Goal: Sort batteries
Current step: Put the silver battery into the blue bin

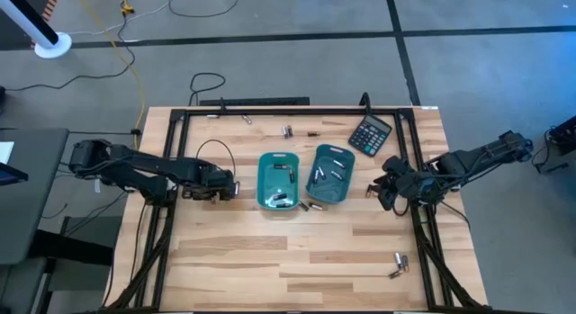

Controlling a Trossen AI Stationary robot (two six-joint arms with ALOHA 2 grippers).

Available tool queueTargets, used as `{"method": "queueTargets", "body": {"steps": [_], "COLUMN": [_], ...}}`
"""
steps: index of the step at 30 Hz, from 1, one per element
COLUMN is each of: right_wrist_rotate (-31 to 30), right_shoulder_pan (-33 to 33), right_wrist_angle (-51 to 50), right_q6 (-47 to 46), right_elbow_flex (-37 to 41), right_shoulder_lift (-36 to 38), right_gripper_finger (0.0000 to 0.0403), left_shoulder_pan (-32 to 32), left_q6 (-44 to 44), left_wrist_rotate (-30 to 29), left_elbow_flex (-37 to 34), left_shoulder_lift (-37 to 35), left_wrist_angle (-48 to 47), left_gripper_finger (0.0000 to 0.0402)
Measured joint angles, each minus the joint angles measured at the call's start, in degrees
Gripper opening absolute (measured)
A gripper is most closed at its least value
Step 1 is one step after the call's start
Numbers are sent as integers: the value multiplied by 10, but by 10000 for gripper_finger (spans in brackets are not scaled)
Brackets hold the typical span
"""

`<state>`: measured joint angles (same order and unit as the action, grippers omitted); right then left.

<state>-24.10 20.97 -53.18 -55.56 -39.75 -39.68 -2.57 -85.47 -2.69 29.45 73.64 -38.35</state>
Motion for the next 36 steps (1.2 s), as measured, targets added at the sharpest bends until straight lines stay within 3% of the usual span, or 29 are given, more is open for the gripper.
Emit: {"method": "queueTargets", "body": {"steps": [11, 26, 36], "right_wrist_rotate": [2, 1, 1], "right_shoulder_pan": [0, 0, 0], "right_wrist_angle": [15, 28, 27], "right_q6": [-5, 6, 16], "right_elbow_flex": [0, 0, 0], "right_shoulder_lift": [0, 0, 0], "right_gripper_finger": [159, 159, 159], "left_shoulder_pan": [0, 0, 0], "left_q6": [10, 133, 114], "left_wrist_rotate": [33, 31, 20], "left_elbow_flex": [0, -1, -5], "left_shoulder_lift": [2, 5, -28], "left_wrist_angle": [-41, -75, -74], "left_gripper_finger": [244, 44, 56]}}
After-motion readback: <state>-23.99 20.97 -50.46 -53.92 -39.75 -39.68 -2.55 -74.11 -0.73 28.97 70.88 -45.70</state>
